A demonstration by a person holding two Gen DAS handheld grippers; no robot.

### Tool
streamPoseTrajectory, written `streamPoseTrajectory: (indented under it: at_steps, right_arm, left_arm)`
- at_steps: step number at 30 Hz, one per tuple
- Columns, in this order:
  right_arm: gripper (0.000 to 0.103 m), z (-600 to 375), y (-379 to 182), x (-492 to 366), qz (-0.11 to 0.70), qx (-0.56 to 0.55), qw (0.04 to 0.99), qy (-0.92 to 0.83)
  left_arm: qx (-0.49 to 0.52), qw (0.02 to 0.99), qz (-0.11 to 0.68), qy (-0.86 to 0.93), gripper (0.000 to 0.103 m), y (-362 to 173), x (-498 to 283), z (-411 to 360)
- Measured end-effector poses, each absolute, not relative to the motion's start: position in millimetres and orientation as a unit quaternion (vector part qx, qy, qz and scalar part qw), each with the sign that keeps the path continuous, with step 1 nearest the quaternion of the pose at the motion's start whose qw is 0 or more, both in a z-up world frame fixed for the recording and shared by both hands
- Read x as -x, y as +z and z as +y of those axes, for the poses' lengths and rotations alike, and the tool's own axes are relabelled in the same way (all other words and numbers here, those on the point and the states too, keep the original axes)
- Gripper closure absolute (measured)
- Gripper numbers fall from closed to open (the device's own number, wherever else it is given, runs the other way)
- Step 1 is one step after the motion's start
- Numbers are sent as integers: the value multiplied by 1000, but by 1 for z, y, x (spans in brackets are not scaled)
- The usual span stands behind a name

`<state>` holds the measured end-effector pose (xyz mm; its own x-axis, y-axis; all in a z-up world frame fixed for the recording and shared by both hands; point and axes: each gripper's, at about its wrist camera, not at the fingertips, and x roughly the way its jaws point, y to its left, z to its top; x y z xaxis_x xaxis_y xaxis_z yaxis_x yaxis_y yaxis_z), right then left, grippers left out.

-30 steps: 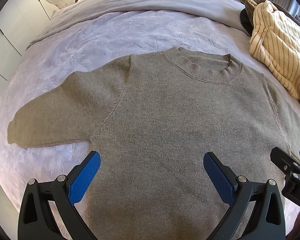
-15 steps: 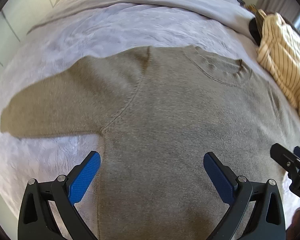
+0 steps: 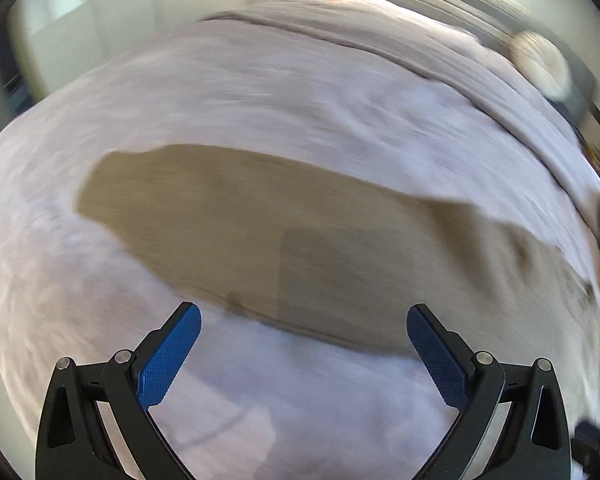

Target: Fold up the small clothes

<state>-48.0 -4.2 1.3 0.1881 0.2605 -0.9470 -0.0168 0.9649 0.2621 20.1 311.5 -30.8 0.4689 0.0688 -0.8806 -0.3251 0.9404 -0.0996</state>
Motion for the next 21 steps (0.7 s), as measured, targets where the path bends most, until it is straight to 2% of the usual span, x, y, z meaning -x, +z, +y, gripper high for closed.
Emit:
streamPoseTrajectory:
  at_steps: [4,10,12,13,14,15,16,21]
  right_arm:
    - [0,20,-5,47,642,-69,757,104]
    - [0,35,-4,44,649,-55,751,111]
    - [0,39,-3,43,648,-51,751,116]
    - [0,40,-3,43,647,-49,752,117]
    - [0,41,-3,43,647,-47,752,118]
    - [0,41,-2,43,646,-46,753,119]
    - [0,42,0,43,644,-46,754,120]
    - [0,30,6,43,625,-62,770,111]
  left_arm:
    - [199,835,494,137,0,-59,-25,372]
    - [258,824,490,116,2,-84,-48,401]
    - [285,827,469,118,22,-79,-46,404]
    - [293,826,467,120,43,-78,-45,407]
    - [298,823,469,120,71,-79,-45,408]
    - [305,820,470,116,84,-80,-44,410]
    - [320,818,468,103,91,-81,-43,413]
    - [339,841,421,24,91,-49,-35,403]
